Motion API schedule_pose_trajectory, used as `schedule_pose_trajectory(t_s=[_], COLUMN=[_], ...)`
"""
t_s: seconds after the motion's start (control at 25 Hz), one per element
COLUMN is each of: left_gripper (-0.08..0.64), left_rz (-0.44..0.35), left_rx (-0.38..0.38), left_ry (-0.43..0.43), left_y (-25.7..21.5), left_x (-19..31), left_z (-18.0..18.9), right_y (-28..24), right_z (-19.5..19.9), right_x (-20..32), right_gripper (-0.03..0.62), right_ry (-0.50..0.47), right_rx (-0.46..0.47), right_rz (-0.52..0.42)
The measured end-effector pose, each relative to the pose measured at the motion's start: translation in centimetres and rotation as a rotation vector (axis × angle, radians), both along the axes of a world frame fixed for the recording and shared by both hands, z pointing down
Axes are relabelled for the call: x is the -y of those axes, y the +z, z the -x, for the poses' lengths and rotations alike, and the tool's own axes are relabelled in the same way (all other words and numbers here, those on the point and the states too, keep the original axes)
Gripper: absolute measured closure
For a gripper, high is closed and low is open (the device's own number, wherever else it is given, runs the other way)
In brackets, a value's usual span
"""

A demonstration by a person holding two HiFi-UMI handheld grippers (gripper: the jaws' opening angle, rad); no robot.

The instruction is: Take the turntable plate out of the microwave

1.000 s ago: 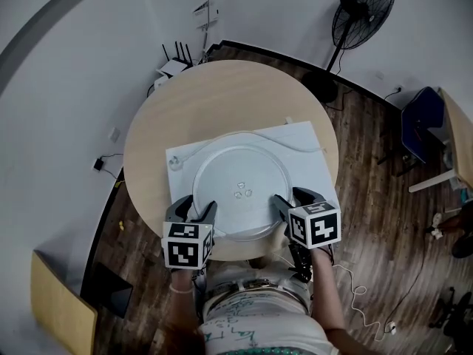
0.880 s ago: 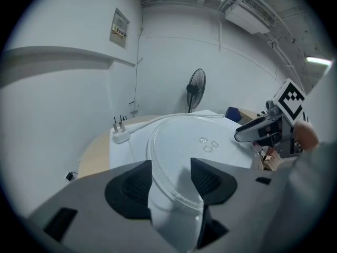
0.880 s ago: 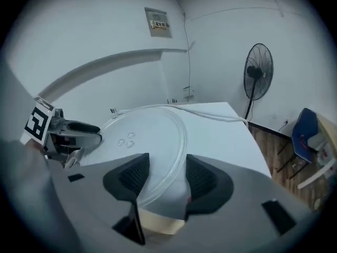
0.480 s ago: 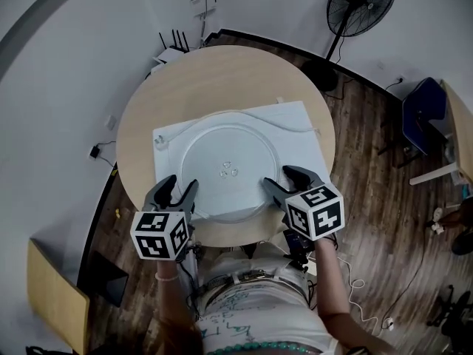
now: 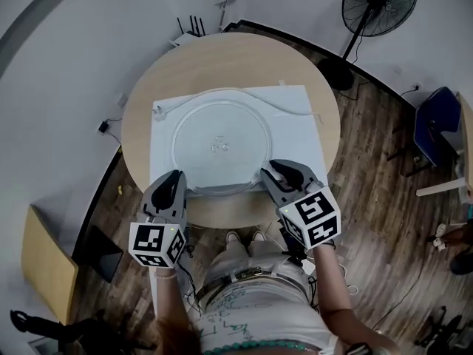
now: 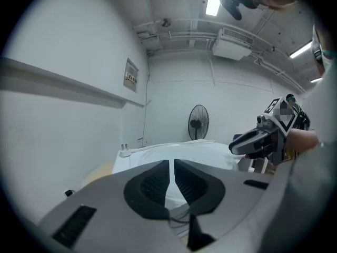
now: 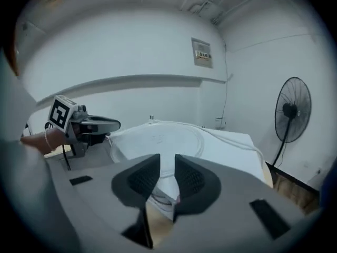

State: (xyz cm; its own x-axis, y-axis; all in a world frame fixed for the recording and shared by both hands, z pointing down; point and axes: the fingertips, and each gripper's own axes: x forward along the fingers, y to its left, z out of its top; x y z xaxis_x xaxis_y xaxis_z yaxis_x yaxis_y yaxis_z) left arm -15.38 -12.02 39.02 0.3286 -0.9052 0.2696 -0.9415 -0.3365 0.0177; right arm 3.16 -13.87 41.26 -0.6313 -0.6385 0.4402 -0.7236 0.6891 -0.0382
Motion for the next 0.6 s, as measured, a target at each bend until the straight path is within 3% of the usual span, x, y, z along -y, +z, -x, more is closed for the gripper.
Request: schedule_pose_trajectory(t_s=[0.16, 0.6], left_gripper=[0.535, 0.537], left_rz=[-0.036, -0.042], left_rx=[-0.036, -0.007], left_ry=[-0.044, -0.097], left_y=[0.3, 1.0], left_x=[-2.8, -6.3], left_z=[-1.4, -3.2], right_y=[-0.5, -0.6], right_z=[-0.4, -2.2], right_x=[-1.8, -4.6], right_gripper=[0.58, 0.597], right_ry=[-0.02, -0.026], right_rx=[0.041, 0.104], right_rz=[-0.041, -0.088])
